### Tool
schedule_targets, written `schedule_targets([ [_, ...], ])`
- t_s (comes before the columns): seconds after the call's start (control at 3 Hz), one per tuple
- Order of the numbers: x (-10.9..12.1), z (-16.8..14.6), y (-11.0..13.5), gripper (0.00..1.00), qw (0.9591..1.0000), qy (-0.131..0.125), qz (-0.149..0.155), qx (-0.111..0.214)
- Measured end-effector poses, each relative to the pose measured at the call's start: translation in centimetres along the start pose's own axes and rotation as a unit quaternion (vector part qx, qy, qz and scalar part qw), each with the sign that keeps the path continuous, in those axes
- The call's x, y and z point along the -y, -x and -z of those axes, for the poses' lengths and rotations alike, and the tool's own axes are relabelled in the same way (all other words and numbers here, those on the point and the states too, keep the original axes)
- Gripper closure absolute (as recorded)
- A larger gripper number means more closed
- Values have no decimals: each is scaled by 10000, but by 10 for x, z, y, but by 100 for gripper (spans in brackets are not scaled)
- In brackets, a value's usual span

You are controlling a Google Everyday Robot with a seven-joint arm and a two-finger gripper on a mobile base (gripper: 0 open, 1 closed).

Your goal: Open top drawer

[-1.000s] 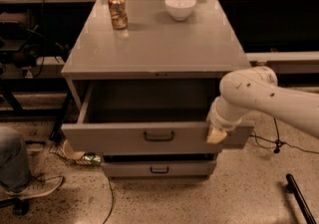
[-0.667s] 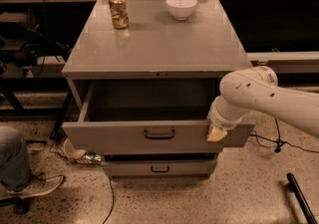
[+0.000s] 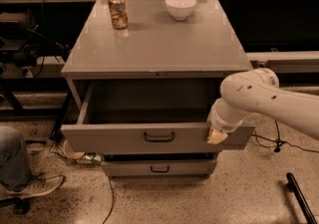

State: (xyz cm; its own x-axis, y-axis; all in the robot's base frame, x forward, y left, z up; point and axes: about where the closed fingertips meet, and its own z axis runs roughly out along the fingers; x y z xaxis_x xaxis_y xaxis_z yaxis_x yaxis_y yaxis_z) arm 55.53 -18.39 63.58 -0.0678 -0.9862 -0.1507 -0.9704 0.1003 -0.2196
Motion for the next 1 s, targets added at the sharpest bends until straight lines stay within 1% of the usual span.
schedule_targets([
  [0.33, -5, 1, 0, 100, 10000, 14, -22, 7],
  [0.67, -6, 1, 0, 84, 10000, 20, -18, 7],
  [1.0, -5, 2, 0, 61, 10000, 19, -18, 7],
])
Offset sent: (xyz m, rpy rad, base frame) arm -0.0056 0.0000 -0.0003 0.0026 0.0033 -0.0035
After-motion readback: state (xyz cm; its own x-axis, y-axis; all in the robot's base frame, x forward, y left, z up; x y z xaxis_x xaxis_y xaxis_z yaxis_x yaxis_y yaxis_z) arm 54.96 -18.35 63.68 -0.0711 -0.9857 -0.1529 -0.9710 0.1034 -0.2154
